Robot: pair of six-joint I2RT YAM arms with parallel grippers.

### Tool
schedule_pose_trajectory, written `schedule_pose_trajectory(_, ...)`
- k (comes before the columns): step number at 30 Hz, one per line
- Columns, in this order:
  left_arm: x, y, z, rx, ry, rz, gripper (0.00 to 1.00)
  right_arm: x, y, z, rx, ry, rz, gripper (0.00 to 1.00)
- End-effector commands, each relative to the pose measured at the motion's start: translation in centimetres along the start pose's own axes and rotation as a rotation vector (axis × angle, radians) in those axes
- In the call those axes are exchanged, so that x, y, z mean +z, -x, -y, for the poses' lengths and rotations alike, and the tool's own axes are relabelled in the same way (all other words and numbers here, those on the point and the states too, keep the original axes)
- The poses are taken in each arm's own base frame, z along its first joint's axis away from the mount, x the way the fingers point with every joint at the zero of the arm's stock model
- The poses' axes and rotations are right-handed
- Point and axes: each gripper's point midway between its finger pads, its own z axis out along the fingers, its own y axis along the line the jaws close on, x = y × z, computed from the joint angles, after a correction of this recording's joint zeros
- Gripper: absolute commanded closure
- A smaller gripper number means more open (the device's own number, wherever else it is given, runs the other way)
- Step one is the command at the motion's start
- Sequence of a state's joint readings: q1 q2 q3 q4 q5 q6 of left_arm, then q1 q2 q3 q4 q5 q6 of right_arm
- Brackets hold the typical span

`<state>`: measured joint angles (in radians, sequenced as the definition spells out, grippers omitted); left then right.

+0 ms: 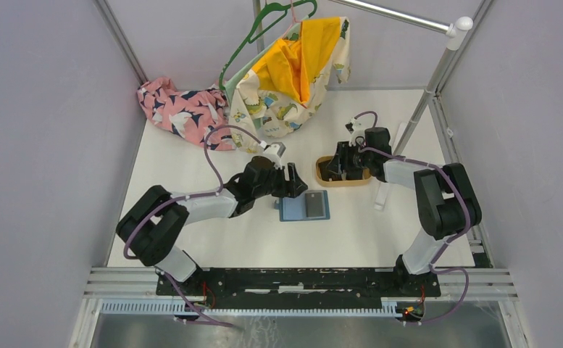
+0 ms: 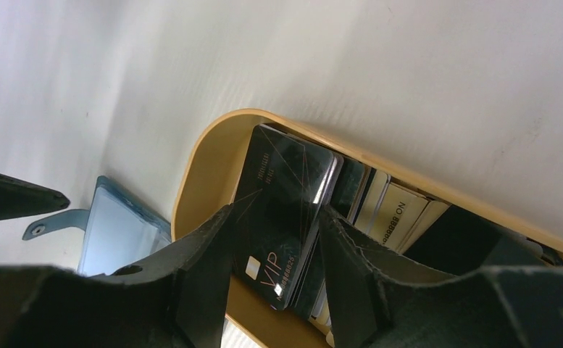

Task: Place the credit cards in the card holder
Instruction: Pick up the credit card from the storage box.

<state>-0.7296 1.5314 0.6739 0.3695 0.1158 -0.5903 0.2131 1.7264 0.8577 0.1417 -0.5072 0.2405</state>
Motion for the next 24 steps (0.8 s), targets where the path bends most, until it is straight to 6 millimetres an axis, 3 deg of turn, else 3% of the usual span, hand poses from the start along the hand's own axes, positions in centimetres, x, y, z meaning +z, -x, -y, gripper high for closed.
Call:
schedule_pose_trajectory(1, 1.8, 2.6, 1.6, 0.002, -0.054, 0.037, 0.23, 0.4, 1.5, -0.6, 0.037, 0.024, 0.033, 0.48)
schedule_pose_trajectory(12, 5.7, 2.8, 1.2, 0.003, -0.050, -0.021, 0.31, 0.6, 0.8, -2.8, 0.147, 0.158, 0.015, 0.53)
schedule_pose_trajectory(19, 6.5, 2.4, 1.4, 0.002, -0.066, -0.046, 0.33, -0.2, 1.6, -5.1, 0.190, 0.277, 0.039, 0.57)
schedule_pose_trajectory(24, 6.6, 2.4, 1.2, 0.002, -0.058, -0.049, 0.35, -0.4, 1.5, -5.7, 0.206, 0.310, 0.032, 0.60)
